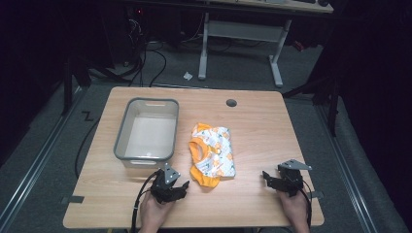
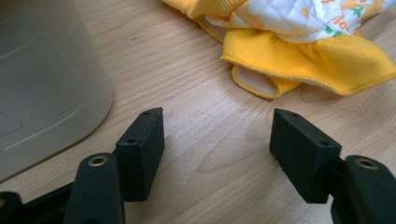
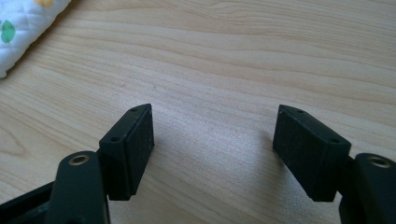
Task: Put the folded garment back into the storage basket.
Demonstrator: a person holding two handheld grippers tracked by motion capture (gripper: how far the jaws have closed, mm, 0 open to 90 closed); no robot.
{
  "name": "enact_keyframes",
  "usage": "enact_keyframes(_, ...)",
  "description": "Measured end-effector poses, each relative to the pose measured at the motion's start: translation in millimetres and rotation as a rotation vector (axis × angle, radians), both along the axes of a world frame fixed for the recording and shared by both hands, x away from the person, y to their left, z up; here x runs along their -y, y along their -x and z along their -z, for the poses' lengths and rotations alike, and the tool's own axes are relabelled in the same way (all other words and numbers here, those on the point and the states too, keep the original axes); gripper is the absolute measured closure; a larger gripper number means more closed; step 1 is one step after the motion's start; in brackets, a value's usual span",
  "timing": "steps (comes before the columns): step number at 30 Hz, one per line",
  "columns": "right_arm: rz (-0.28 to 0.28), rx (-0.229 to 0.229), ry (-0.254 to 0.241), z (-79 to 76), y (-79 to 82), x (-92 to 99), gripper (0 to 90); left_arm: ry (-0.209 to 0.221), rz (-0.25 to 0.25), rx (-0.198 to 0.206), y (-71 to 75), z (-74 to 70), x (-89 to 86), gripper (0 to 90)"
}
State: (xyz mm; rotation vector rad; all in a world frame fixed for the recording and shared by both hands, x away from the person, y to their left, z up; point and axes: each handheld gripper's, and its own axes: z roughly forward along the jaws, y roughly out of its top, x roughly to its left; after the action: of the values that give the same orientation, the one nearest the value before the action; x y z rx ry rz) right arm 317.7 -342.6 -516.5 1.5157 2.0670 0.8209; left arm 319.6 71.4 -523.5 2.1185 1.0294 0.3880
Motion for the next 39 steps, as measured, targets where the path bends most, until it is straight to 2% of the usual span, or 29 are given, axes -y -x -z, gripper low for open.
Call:
enact_keyframes(36,0.002,0.001,0.000,0.0,-0.9,0.1,29.7,0.004,-0.007,-0.002,0.3,-0.1,1.3,35.7)
enact_keyframes(39,0.002,0.001,0.000,0.0,-0.9,0.1,29.7,0.002,-0.012,-0.005,0.4,-0.2,3.5,33.6)
